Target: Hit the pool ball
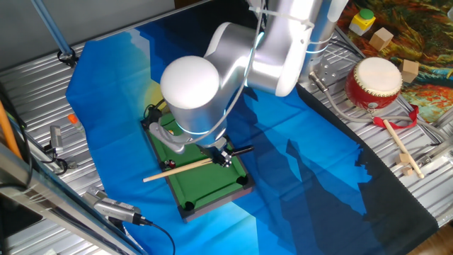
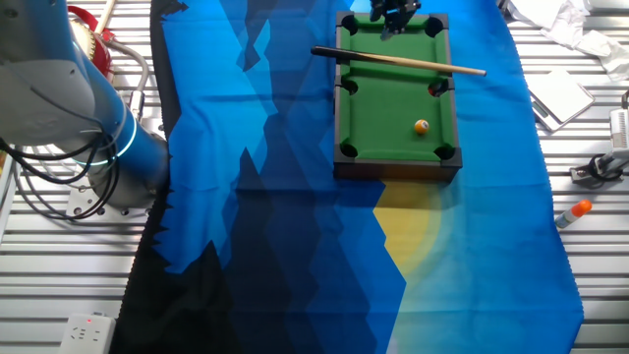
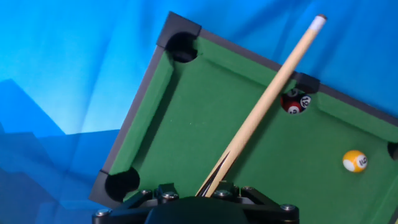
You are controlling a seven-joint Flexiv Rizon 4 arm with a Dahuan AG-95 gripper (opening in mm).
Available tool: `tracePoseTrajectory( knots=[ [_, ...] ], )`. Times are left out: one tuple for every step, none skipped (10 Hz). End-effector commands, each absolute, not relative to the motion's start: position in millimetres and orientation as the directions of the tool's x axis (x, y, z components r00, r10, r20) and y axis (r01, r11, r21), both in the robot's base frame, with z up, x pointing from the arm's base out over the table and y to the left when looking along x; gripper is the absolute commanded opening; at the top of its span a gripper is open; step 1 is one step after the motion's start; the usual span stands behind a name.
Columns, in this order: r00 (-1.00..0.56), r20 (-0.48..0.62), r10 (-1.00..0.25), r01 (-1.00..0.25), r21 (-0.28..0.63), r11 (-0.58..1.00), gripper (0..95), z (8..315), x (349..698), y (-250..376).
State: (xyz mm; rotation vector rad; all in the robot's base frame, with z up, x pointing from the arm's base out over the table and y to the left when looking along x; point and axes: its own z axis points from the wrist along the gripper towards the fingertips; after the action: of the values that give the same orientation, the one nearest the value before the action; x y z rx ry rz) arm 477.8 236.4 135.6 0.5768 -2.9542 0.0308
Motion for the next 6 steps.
tracePoseTrajectory(
  knots=[
    [-0.919, 0.131, -0.373, -0.376, 0.001, 0.927, 38.0, 131, 476, 235],
    [-0.917, 0.134, -0.375, -0.379, -0.008, 0.925, 38.0, 127, 474, 234],
    [-0.914, 0.135, -0.382, -0.387, -0.014, 0.922, 38.0, 122, 474, 233],
    [-0.911, 0.134, -0.39, -0.396, -0.016, 0.918, 38.0, 117, 474, 230],
    [-0.906, 0.131, -0.402, -0.407, -0.017, 0.913, 38.0, 111, 475, 227],
    [-0.906, 0.129, -0.402, -0.408, -0.017, 0.913, 38.0, 108, 475, 226]
  ],
)
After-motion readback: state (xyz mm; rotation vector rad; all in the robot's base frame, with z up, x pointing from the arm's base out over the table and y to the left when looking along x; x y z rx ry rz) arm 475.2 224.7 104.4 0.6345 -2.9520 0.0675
